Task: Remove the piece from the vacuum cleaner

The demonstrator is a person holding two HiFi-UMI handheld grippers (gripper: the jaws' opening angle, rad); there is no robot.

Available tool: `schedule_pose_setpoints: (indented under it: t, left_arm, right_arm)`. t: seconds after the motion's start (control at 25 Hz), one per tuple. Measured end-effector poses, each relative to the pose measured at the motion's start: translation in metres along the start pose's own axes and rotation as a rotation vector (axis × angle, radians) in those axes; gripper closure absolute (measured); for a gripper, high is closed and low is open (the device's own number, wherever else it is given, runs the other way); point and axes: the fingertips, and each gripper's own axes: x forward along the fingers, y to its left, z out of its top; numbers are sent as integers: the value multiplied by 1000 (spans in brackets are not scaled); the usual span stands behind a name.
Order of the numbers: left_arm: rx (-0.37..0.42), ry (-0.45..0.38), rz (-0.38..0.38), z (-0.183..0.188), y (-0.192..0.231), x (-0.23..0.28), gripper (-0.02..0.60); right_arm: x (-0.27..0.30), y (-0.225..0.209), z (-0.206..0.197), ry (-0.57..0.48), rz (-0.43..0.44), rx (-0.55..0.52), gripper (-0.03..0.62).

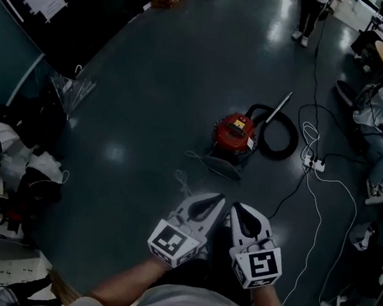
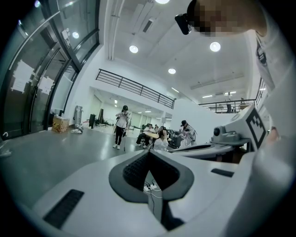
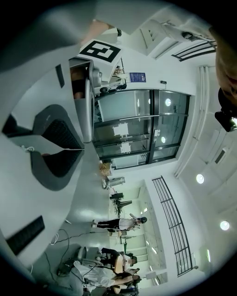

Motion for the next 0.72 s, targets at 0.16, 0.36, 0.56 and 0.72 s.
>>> schedule_pose_setpoints:
  t: [0.16,0.36,0.56,0.72]
  left_arm:
    - [1,10,5,-6,25,41,575]
    - [-11,42,30,-17,62,102,575]
    - [-19,58,64,-24,99,160,575]
    - [-31,82,87,-41,128,188,575]
  right_arm:
    - [34,-38,-7,17,15,-6,577]
    - [81,-90,-16,57,56,-29,577]
    - [128,-141,-29,103,118,-61,576]
    - [163,-165,-52,148,145,-86,574]
